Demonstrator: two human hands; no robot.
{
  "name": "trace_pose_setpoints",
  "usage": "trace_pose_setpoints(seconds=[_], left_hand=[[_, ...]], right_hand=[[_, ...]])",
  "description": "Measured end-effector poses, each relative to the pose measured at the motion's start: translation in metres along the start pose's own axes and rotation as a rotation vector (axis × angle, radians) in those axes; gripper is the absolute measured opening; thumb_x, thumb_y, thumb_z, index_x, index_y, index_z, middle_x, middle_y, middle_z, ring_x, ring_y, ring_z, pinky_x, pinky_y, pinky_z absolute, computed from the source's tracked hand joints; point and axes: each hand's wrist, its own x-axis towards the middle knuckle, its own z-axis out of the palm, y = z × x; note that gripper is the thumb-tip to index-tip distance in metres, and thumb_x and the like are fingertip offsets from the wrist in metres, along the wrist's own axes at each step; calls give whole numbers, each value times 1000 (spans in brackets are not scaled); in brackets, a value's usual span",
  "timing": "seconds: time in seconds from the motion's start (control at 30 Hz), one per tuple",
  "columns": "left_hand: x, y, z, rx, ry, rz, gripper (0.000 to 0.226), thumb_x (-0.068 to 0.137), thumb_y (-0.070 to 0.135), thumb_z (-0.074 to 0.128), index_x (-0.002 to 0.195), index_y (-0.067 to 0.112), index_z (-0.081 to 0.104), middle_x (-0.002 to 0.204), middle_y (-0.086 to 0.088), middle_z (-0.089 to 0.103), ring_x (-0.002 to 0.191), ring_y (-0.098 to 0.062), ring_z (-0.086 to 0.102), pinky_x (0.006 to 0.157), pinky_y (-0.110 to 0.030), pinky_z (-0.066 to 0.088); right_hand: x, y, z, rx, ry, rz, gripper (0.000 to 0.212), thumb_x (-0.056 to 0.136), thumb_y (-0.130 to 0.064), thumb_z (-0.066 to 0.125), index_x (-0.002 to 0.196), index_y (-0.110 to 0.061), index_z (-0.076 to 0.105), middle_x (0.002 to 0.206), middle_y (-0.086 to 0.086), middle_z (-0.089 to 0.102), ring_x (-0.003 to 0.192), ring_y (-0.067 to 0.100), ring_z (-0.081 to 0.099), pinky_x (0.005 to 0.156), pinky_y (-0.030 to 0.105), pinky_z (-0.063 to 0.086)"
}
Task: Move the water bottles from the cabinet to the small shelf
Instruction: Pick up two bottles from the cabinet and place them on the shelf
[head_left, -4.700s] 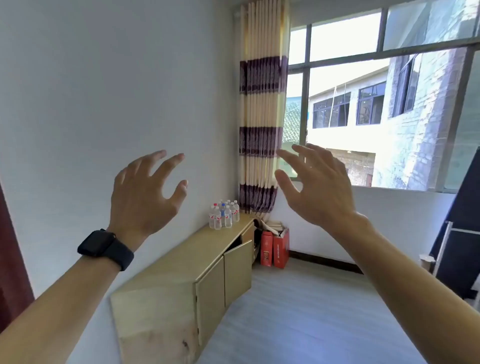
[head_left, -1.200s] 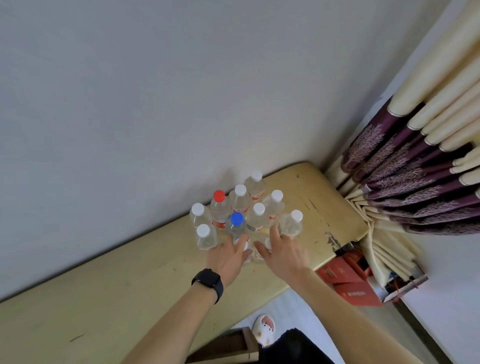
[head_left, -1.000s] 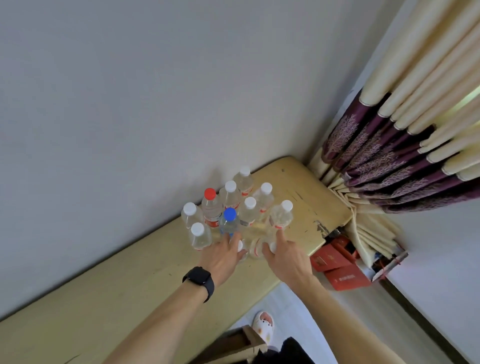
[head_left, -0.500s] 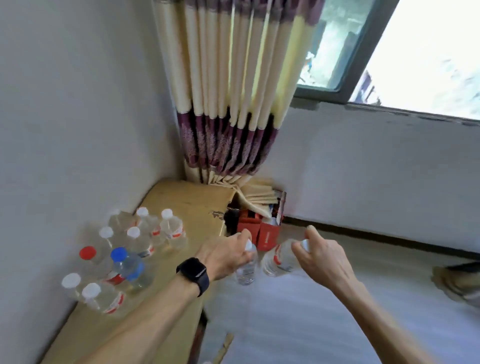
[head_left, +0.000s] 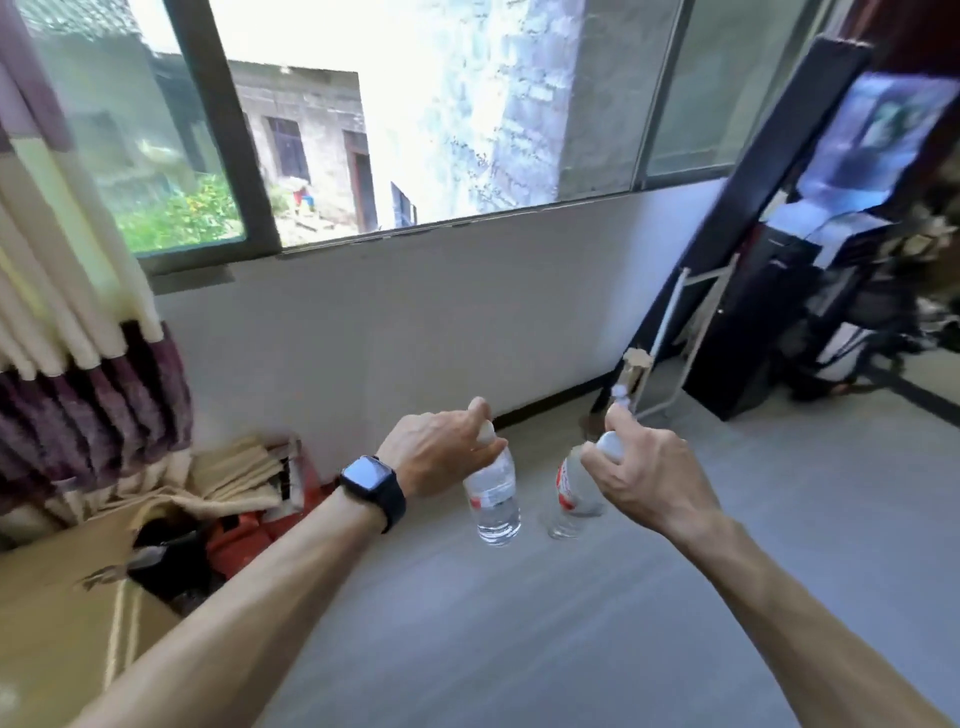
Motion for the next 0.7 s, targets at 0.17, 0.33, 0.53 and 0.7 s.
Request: trace_pose_setpoints(seconds=[0.17, 0.33, 0.53, 0.7], left_hand=[[66, 132, 1, 31, 6, 203, 45, 97, 58, 36, 115, 16, 39, 105, -11, 69, 91, -37, 63, 73, -41, 49], [129, 245, -7, 59, 80, 428, 47, 96, 59, 36, 117, 17, 36, 99, -12, 69, 86, -38, 64, 64, -38, 45], [200, 360, -14, 63, 128, 657, 41, 96, 59, 37, 102, 18, 37, 84, -8, 66, 72, -36, 61, 61, -40, 49], [269, 445, -16, 55, 111, 830, 40, 95, 60, 35, 104, 21, 39, 81, -4, 66, 71, -31, 63, 63, -41, 53]], right_hand=[[-20, 111, -73, -68, 127, 106, 27, 88, -39, 51, 85, -18, 35, 58, -4, 41, 68, 33, 42, 61, 35, 32], [-33, 196, -139, -132, 244, 212, 26, 86, -39, 51, 81, -19, 35, 61, -3, 46, 66, 32, 48, 57, 35, 35], [-38, 278, -204, -255, 337, 388, 27, 88, -41, 51, 85, -18, 36, 63, -3, 41, 67, 32, 43, 58, 34, 31], [-28, 344, -248, -336, 414, 537, 27, 86, -41, 51, 84, -19, 37, 69, 2, 50, 69, 33, 44, 58, 36, 32]])
